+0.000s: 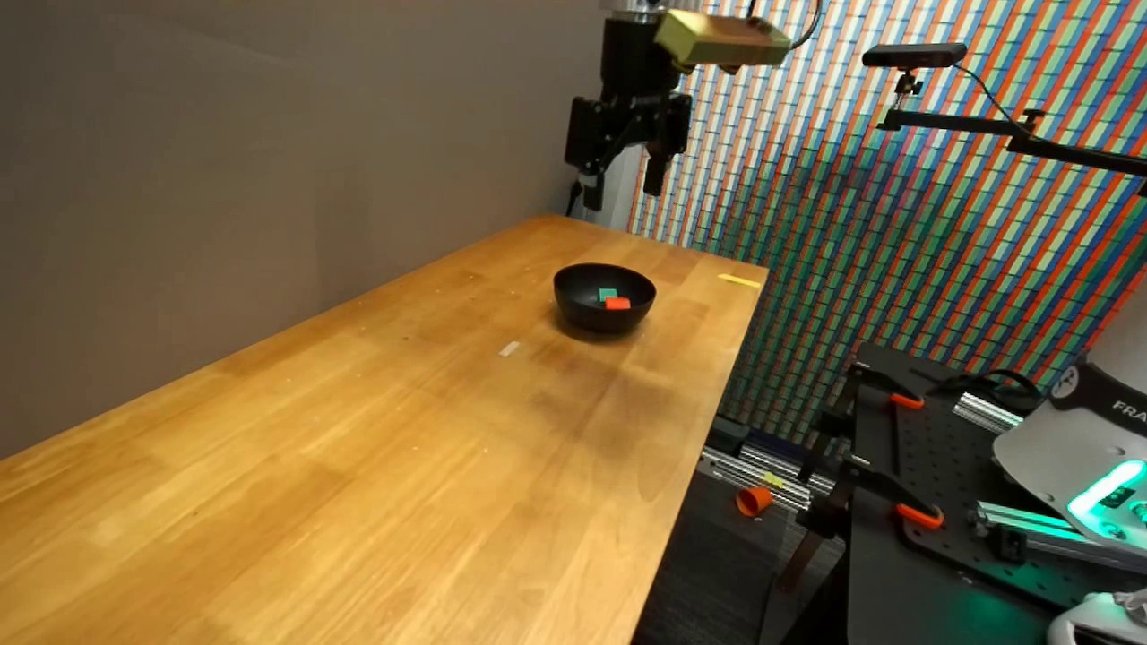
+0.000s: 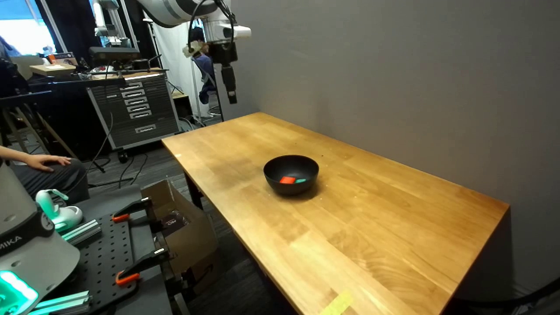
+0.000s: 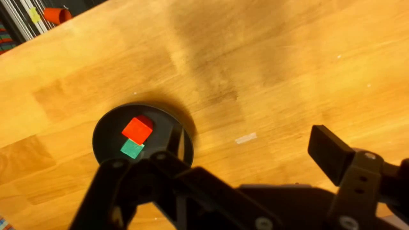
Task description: Put the cubes in the bowl
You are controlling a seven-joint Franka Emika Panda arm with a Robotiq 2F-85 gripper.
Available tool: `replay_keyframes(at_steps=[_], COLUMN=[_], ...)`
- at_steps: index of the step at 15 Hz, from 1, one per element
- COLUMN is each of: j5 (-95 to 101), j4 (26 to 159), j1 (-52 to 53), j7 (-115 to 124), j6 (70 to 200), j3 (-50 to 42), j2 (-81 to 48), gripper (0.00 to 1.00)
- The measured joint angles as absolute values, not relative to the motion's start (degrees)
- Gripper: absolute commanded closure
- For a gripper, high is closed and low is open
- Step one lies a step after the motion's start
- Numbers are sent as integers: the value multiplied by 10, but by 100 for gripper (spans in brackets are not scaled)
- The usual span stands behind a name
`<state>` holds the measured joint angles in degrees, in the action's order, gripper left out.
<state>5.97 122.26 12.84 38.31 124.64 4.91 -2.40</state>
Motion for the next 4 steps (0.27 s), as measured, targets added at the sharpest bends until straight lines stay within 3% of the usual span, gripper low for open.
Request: replay_keyframes(at_steps=[4], j5=[53], j4=[1257], j1=[127], j7=[366], j6=[1241], j3=[52], j2=[17], gripper=[0])
